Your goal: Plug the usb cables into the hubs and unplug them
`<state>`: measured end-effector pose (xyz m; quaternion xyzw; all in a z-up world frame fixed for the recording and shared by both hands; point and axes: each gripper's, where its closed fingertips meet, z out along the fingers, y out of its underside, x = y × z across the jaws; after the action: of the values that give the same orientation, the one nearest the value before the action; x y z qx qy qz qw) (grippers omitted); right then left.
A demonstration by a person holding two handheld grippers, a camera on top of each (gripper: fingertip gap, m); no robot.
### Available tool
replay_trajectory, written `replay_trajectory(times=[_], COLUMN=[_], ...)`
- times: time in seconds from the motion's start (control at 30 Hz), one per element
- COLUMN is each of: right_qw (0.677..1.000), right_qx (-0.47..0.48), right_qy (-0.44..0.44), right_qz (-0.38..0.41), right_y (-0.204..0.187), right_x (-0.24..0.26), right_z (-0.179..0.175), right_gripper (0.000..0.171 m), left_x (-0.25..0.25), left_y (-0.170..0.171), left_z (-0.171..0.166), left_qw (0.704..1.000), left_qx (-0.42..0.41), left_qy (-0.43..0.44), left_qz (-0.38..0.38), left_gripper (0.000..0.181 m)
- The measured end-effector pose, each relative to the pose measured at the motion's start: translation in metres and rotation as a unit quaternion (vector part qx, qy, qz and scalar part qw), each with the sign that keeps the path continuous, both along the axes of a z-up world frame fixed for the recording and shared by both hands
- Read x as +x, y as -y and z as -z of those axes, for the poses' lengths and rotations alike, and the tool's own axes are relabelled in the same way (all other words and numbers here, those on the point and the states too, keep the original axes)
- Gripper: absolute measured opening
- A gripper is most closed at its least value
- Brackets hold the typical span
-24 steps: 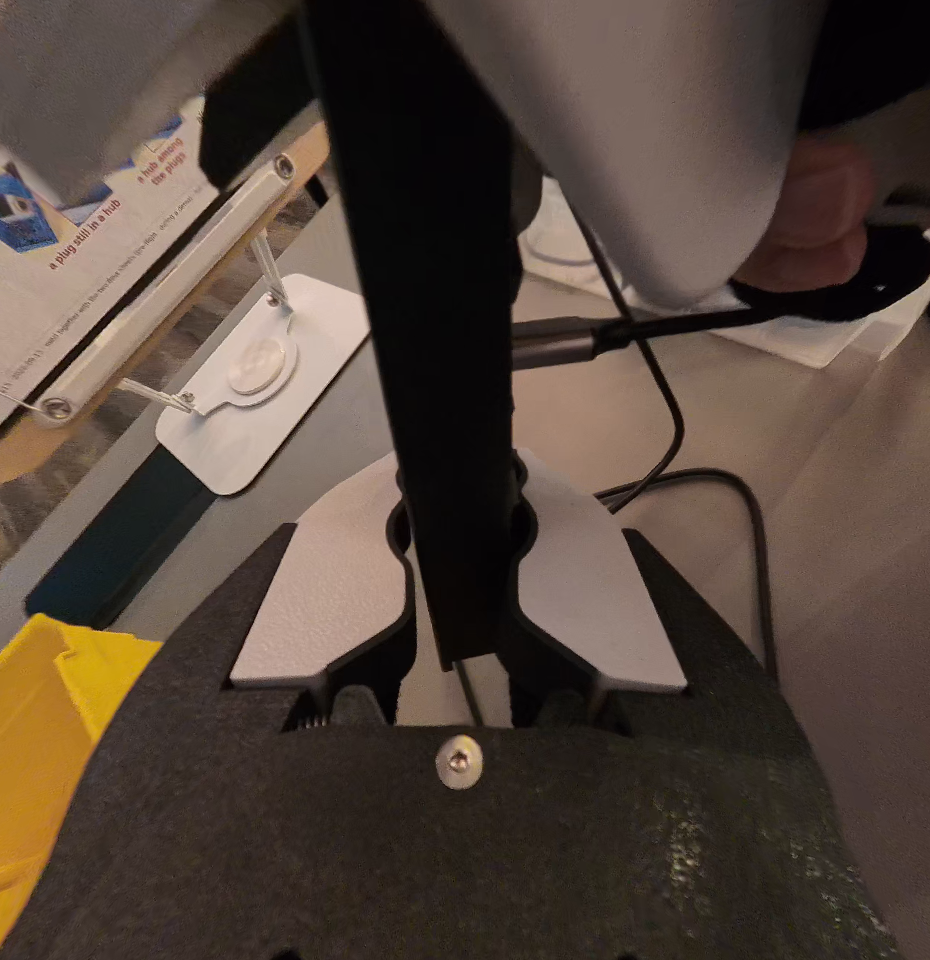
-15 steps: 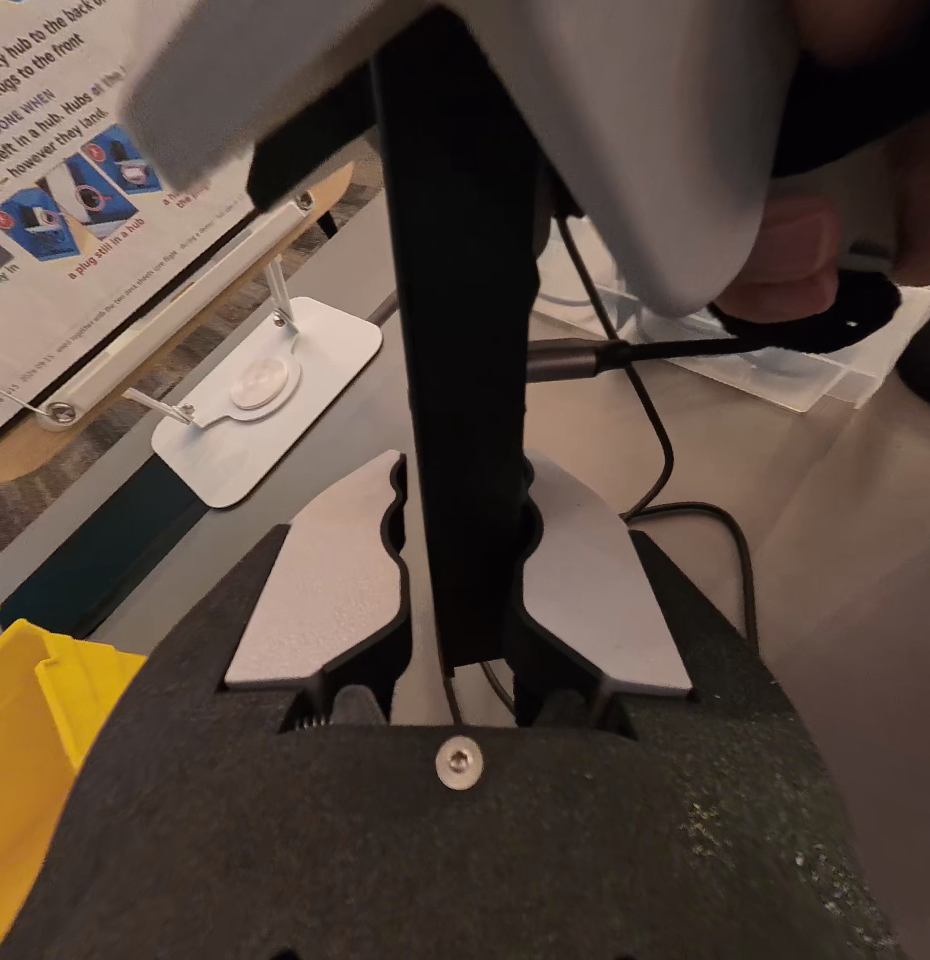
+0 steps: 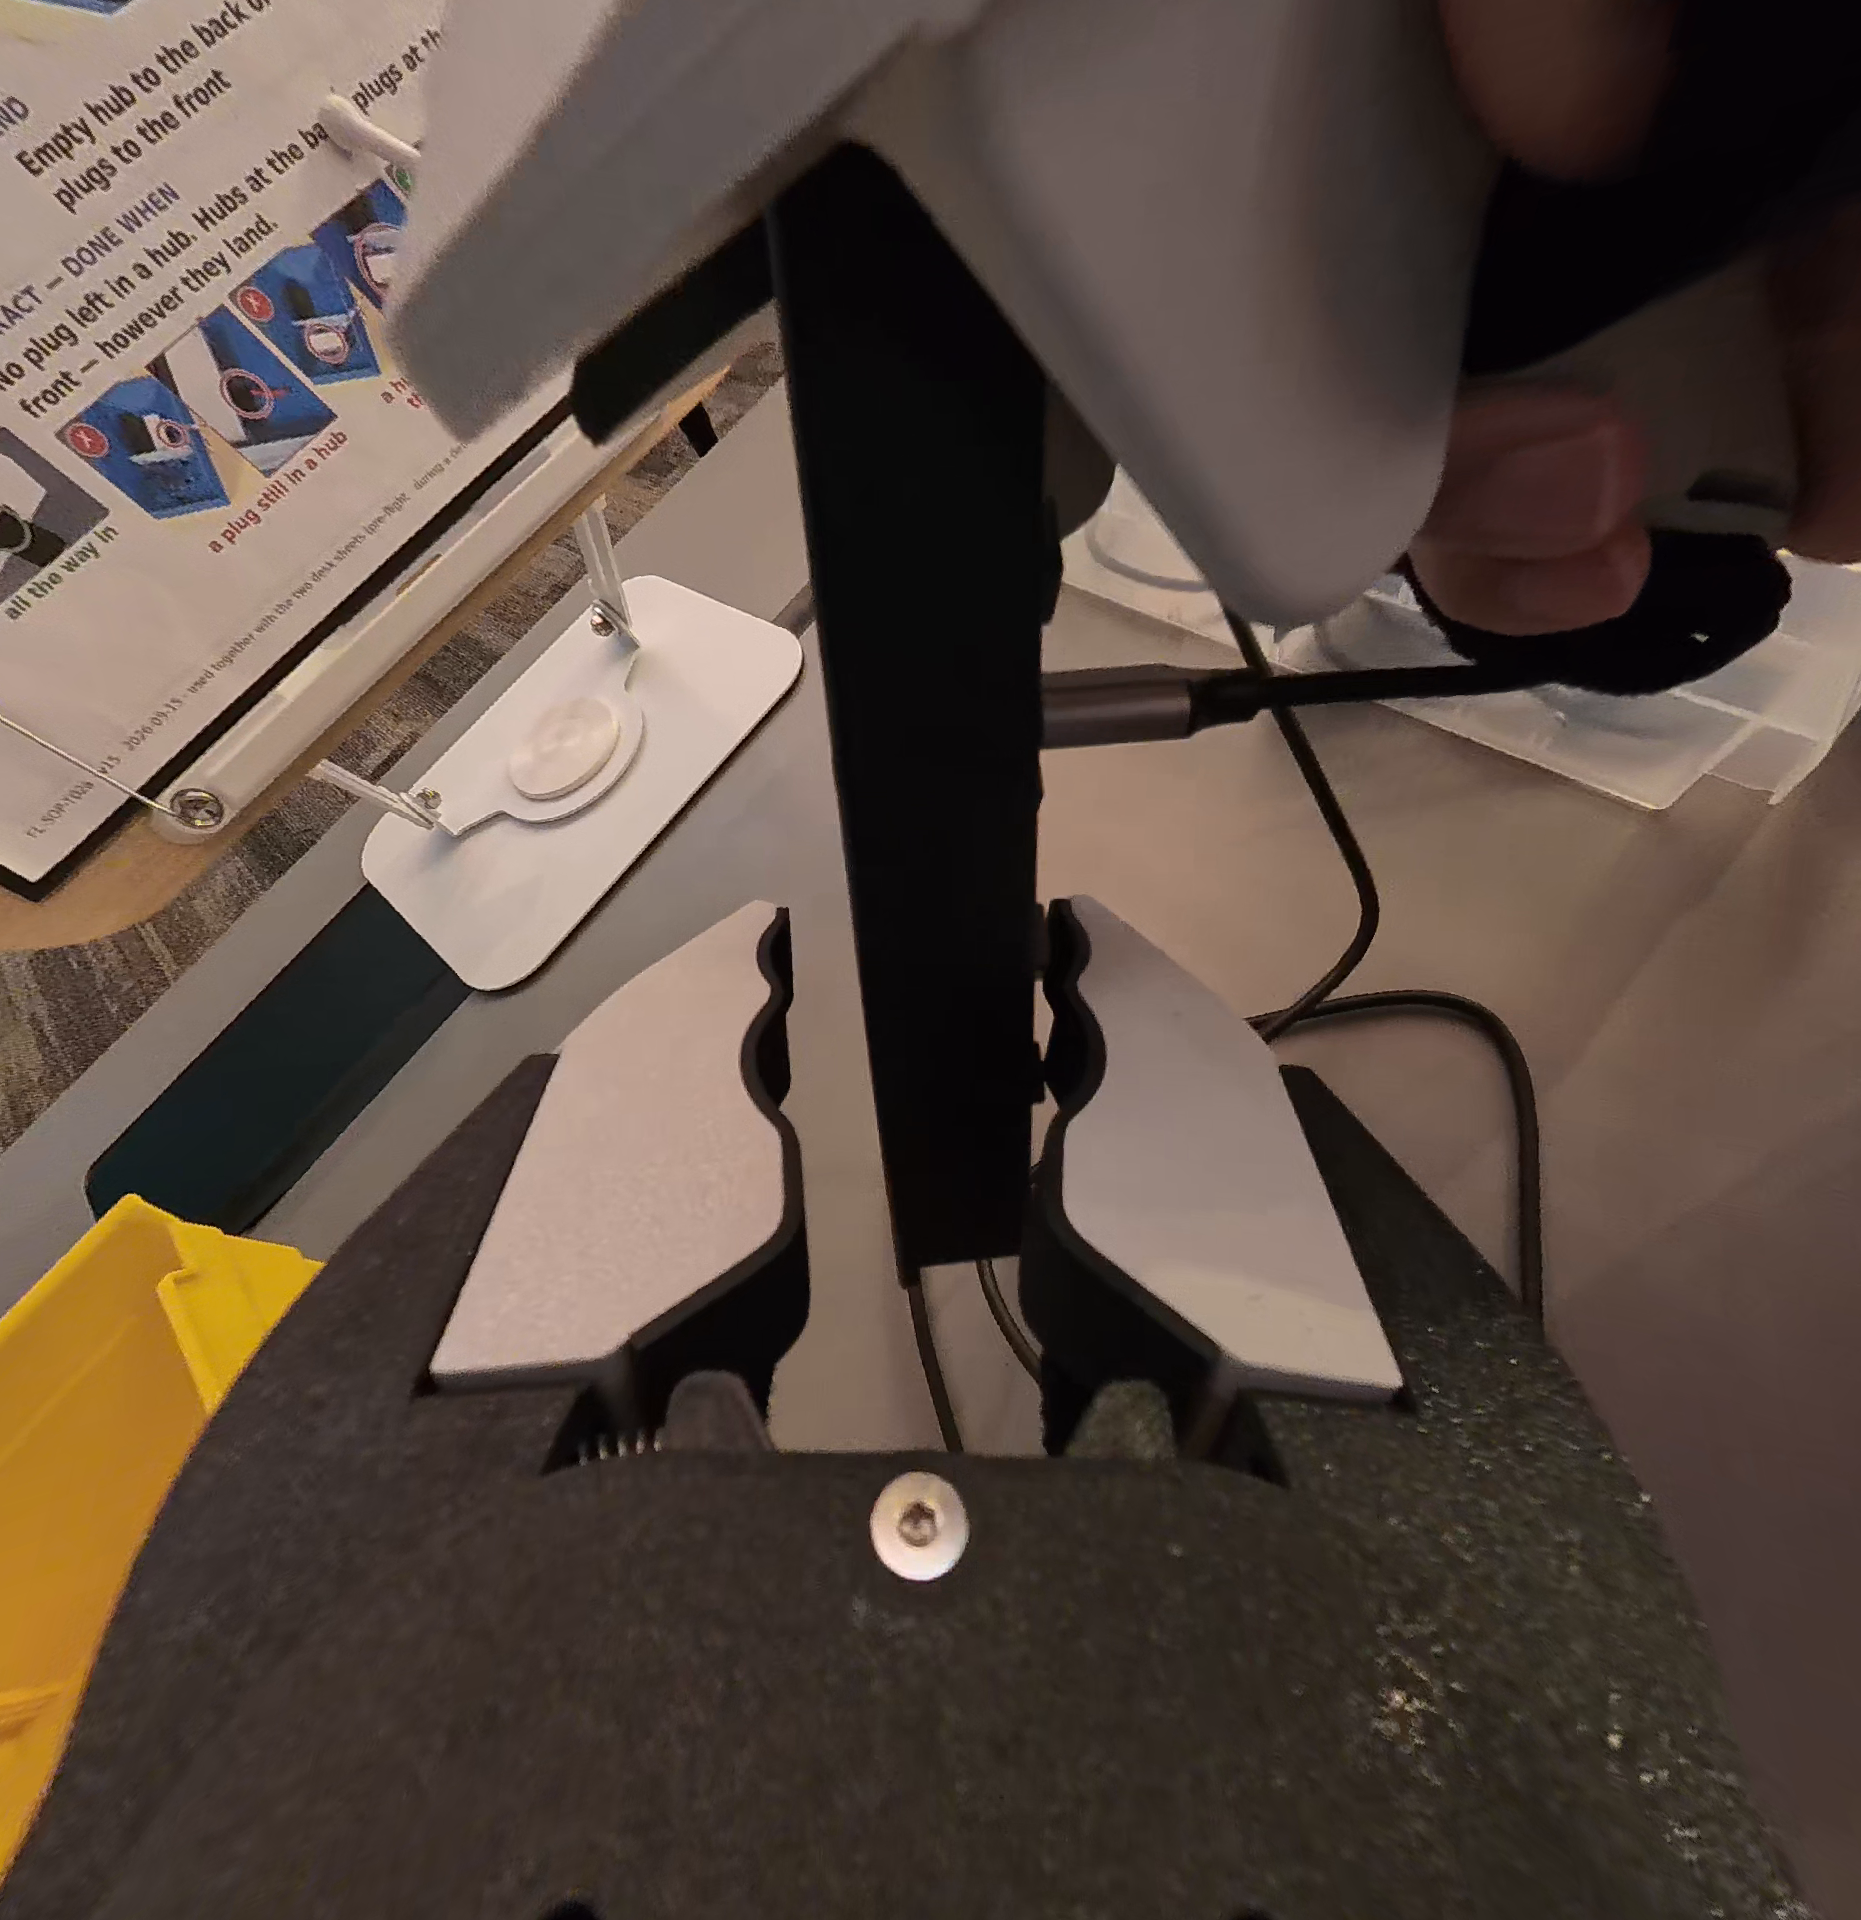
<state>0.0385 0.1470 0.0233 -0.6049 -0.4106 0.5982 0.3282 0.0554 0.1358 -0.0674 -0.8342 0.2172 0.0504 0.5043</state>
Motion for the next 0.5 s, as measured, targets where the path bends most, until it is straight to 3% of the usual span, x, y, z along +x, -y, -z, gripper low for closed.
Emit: replay_trajectory(times=[0.27,0.5], right_qw=[1.0,1.0], right_qx=[-0.004,0.01], right_qy=[0.0,0.003], right_qz=[0.001,0.004], right_y=[0.005,0.008], right_x=[-0.003,-0.004], right_z=[0.001,0.001], right_gripper=[0.065,0.065], left_x=[-0.006,-0.006], left_y=[-0.005,-0.006], left_z=[0.003,0.011], left_qw=[0.999,1.0], left_qx=[0.017,-0.003], left_qy=[-0.042,-0.018], left_qz=[-0.026,-0.02], left_gripper=[0.046,0.041])
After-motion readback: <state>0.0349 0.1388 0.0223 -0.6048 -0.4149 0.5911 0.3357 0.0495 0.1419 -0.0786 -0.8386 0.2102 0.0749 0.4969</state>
